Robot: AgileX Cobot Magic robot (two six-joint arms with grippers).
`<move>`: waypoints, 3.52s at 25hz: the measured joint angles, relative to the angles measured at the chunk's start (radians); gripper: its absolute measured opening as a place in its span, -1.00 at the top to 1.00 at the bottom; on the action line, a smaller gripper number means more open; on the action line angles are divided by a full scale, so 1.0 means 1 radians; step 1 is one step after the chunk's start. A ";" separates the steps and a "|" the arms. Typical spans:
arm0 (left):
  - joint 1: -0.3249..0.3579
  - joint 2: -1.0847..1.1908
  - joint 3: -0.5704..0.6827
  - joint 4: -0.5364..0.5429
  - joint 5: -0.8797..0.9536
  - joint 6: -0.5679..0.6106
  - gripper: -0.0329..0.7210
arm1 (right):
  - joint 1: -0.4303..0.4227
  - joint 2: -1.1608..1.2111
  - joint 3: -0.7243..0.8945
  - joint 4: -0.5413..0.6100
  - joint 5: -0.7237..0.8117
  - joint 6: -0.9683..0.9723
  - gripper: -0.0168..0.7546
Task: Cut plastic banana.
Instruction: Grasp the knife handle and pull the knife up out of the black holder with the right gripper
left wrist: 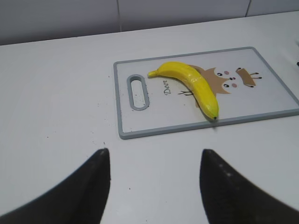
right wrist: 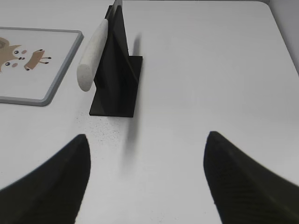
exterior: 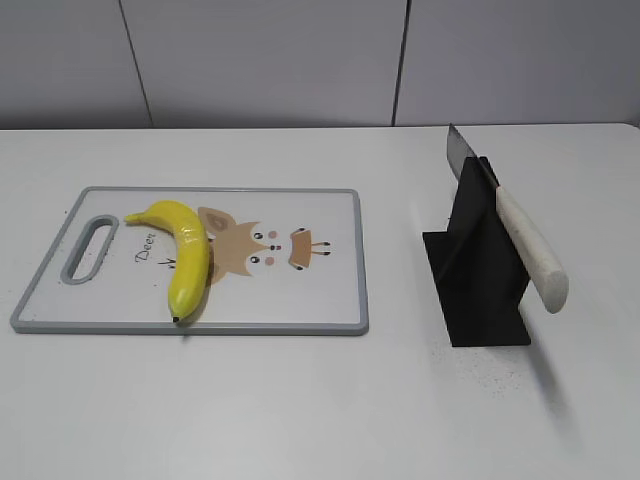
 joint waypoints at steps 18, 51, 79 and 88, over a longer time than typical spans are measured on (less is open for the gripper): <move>0.000 0.000 0.000 -0.002 0.000 0.000 -0.67 | 0.000 0.000 0.000 0.000 0.000 0.000 -0.57; 0.000 0.000 0.000 -0.016 0.000 0.000 -0.64 | 0.000 0.000 0.000 0.000 0.000 0.000 -0.57; 0.000 0.000 0.000 -0.013 0.000 0.000 -0.63 | 0.000 0.785 -0.530 0.068 0.244 0.035 -0.33; 0.000 0.000 0.000 -0.012 0.000 0.000 -0.63 | 0.000 1.065 -0.686 0.232 0.248 -0.010 -0.25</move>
